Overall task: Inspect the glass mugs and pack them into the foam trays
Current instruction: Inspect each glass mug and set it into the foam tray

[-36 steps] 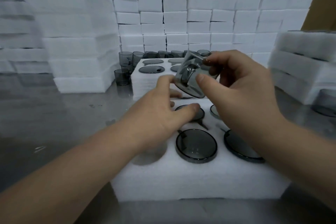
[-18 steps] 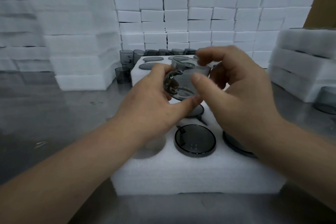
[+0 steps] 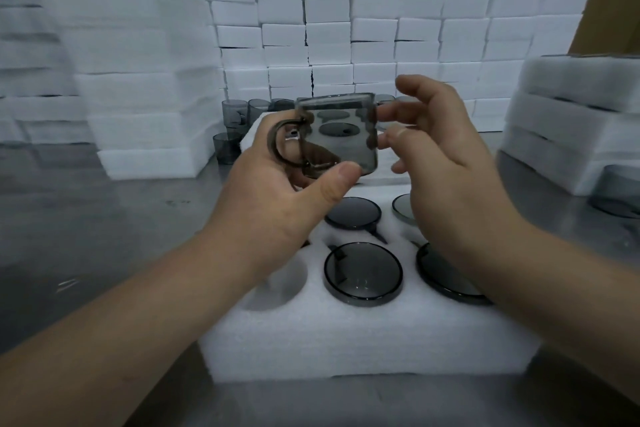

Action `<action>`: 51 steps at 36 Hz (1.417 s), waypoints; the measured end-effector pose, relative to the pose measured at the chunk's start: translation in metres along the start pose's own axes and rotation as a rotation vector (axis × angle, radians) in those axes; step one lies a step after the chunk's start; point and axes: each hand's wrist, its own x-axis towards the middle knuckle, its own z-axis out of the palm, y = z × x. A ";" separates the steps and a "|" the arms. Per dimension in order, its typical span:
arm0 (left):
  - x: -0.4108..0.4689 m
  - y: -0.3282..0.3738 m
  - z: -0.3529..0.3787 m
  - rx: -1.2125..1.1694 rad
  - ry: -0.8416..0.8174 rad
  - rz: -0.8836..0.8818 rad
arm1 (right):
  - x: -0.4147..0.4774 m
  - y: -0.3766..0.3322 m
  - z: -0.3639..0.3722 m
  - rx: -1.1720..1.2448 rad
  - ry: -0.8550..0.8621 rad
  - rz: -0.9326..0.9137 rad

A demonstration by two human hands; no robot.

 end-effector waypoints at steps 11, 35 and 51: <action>0.002 -0.003 -0.001 0.068 -0.003 -0.005 | -0.003 -0.001 0.001 -0.011 -0.067 -0.046; 0.002 -0.005 -0.002 0.177 0.025 0.027 | 0.000 0.001 0.005 0.225 -0.098 0.046; 0.003 -0.011 -0.001 0.017 -0.020 0.020 | 0.000 0.003 0.003 0.239 -0.156 0.121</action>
